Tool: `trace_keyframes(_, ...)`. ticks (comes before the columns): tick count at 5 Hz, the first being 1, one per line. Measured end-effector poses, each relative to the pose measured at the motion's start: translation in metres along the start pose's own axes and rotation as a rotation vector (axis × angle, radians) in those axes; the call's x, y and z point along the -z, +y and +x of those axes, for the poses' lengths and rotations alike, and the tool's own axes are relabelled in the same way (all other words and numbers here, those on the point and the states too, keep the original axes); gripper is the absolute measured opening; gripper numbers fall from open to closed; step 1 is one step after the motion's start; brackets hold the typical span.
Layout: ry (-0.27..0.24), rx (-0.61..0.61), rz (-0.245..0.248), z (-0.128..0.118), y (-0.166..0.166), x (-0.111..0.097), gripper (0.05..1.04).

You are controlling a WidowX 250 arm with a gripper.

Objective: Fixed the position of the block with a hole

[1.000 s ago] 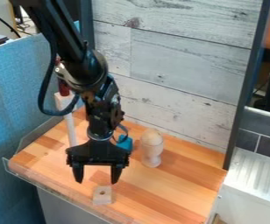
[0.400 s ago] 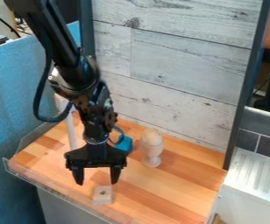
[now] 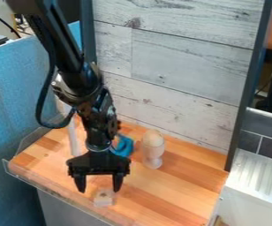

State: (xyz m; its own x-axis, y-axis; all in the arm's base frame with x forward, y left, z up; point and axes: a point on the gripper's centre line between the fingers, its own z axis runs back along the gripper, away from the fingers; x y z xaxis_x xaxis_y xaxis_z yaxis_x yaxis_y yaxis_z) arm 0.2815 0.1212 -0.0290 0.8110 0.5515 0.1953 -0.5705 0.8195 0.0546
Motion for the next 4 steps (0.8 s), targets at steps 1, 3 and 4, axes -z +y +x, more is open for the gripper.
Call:
trace_keyframes(1, 0.010, 0.008, 0.020, -0.005, 0.000, 0.011, 1.001)
trace_keyframes(3, 0.002, 0.022, 0.043, -0.008, -0.003, 0.021, 0.735)
trace_keyframes(4, 0.010, 0.006, 0.031, -0.007, -0.006, 0.021, 0.585)
